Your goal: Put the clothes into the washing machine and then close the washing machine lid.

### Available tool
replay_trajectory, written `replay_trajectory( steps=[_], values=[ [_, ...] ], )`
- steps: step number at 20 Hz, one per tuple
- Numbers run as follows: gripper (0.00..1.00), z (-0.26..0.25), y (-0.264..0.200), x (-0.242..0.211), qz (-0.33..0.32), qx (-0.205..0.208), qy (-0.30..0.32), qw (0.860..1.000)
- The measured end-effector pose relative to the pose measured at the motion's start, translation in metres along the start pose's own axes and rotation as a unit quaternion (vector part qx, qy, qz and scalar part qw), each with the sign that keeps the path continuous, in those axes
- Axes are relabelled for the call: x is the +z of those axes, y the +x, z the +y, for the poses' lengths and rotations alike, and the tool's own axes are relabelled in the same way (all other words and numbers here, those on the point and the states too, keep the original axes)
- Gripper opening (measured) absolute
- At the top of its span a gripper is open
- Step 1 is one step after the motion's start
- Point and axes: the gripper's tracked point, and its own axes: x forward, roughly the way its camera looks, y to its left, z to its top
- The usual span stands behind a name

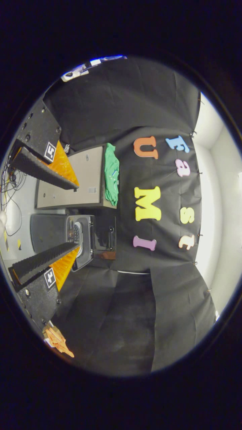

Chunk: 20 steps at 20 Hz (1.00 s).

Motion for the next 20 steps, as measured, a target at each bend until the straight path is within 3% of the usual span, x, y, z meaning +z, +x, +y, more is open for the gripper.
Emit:
replay_trajectory(
  steps=[5, 10, 16, 20],
  values=[
    [0.99, 0.008, 0.055, 0.052, -0.016, -0.006, 0.000, 1.000],
    [0.99, 0.036, 0.136, 0.113, -0.036, 0.013, 0.009, 0.999],
    [0.99, 0.090, 0.259, 0.165, -0.035, 0.062, 0.006, 0.997],
    [0.99, 0.139, 0.338, 0.169, 0.005, 0.095, 0.014, 0.995]
  ],
)
